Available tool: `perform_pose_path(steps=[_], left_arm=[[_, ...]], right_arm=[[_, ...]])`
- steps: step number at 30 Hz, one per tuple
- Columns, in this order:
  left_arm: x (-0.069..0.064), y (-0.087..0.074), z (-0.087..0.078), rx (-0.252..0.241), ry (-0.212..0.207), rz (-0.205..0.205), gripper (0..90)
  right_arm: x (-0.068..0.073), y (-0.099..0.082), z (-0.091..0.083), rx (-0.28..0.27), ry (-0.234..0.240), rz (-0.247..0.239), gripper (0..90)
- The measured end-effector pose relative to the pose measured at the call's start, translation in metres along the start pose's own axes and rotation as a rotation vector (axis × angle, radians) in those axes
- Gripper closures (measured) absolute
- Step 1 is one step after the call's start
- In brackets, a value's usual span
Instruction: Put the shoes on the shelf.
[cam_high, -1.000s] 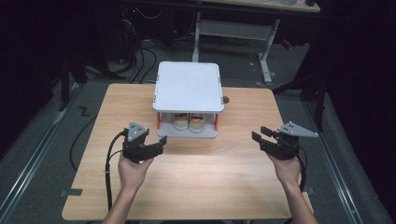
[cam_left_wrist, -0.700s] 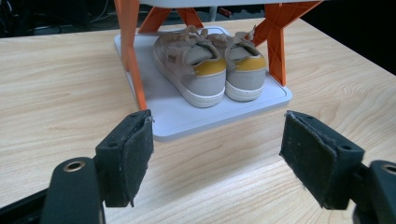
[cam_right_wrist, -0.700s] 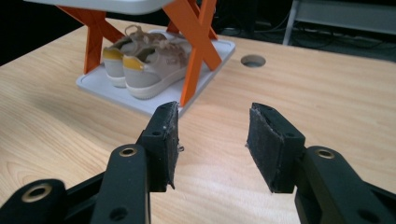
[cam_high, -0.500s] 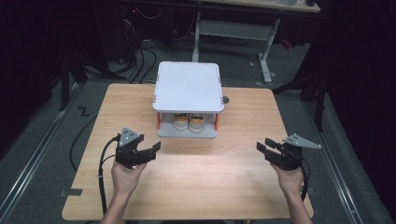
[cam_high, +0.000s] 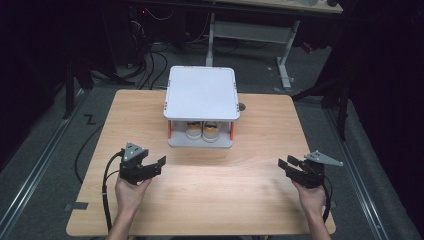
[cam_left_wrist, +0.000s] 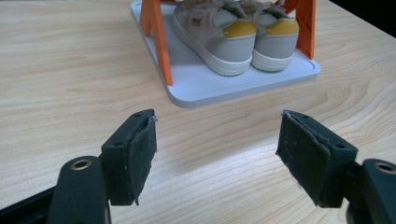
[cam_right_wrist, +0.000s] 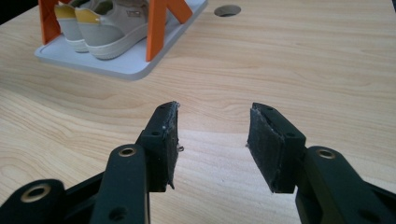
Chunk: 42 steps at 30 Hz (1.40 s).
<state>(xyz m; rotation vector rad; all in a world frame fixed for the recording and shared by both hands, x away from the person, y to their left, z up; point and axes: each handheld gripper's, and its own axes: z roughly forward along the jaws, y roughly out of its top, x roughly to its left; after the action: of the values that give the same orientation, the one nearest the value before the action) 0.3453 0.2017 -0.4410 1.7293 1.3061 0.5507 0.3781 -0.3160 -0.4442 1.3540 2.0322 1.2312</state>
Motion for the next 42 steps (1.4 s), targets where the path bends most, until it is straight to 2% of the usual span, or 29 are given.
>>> perform_pose_path(steps=[3, 11, 16, 24, 35, 40, 42], left_arm=[[0.003, -0.003, 0.002, 0.016, 0.013, 0.000, 28.7], [0.016, -0.013, 0.011, 0.050, 0.048, -0.035, 29.4], [0.021, -0.018, 0.016, 0.074, 0.075, -0.037, 30.0], [0.029, -0.024, 0.028, 0.092, 0.112, -0.057, 30.9], [0.032, -0.031, 0.039, 0.113, 0.174, -0.025, 31.3], [0.031, -0.036, 0.047, 0.151, 0.210, 0.026, 30.9], [0.033, -0.041, 0.050, 0.164, 0.211, 0.022, 30.9]], right_arm=[[-0.001, -0.003, 0.002, 0.012, -0.013, 0.002, 52.7], [-0.006, -0.012, 0.010, 0.040, -0.051, -0.004, 52.7], [-0.008, -0.015, 0.017, 0.065, -0.082, -0.009, 52.7], [-0.010, -0.018, 0.030, 0.097, -0.115, -0.029, 52.8], [-0.012, -0.023, 0.046, 0.138, -0.161, -0.048, 50.9], [-0.012, -0.029, 0.054, 0.173, -0.188, -0.063, 47.7], [-0.014, -0.031, 0.054, 0.169, -0.187, -0.049, 46.3]])
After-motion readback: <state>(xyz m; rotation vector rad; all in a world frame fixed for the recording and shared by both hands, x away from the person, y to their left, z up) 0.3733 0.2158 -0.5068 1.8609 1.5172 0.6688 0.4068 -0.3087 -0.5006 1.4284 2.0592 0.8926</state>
